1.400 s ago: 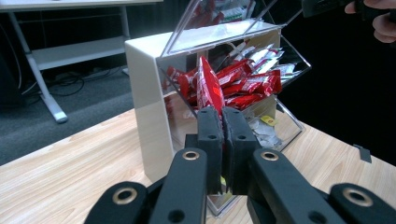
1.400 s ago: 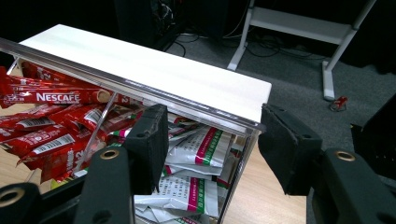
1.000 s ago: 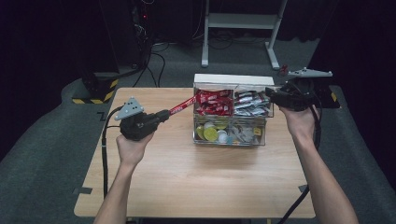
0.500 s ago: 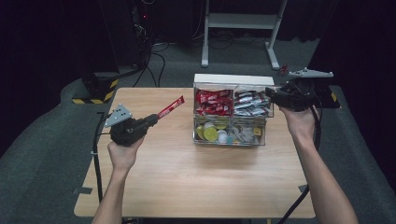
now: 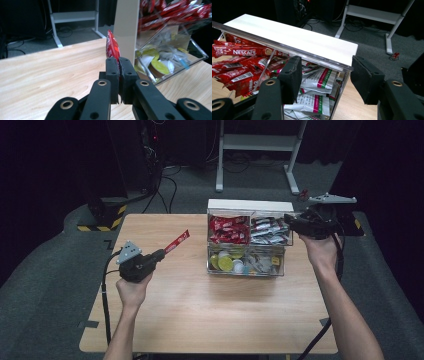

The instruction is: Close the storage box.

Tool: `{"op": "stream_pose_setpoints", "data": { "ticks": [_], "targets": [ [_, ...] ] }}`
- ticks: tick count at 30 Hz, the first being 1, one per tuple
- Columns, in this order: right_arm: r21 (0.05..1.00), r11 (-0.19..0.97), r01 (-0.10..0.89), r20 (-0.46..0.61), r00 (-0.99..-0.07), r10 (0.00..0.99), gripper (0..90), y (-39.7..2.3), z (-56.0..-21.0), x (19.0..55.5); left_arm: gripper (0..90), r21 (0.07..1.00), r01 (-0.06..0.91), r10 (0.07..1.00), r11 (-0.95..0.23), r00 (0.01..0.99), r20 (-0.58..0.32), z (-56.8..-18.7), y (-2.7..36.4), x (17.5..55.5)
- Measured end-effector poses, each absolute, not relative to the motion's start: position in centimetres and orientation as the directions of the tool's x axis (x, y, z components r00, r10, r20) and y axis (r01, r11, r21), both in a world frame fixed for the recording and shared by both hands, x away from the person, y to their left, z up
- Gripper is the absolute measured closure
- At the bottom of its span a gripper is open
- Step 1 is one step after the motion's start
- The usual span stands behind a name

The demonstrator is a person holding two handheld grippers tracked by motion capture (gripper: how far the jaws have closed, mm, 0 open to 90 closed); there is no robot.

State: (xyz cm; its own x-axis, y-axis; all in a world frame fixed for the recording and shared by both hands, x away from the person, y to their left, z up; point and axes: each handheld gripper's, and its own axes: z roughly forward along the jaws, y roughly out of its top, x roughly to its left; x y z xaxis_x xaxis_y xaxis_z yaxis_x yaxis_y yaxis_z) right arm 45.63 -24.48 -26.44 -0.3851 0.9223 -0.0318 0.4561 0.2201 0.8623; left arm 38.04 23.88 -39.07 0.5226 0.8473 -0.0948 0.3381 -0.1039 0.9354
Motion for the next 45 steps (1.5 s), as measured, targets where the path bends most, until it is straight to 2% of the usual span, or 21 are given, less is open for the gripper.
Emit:
{"op": "stream_pose_setpoints", "data": {
  "ticks": [20, 45],
  "targets": [
    [0.865, 0.216, 0.453, -0.029, -0.385, 0.922, 43.0, -24.5, -26.5, 45.6, 87.1, 0.893, 0.438, 0.885, -0.105, 0.450, -0.117, -45.2, 23.6, 39.7],
    [0.869, 0.192, 0.456, 0.001, -0.389, 0.921, 42.3, -24.8, -27.5, 45.8, 86.9, 0.851, 0.507, 0.890, -0.135, 0.440, -0.121, -49.6, 21.1, 40.7]
  ]
}}
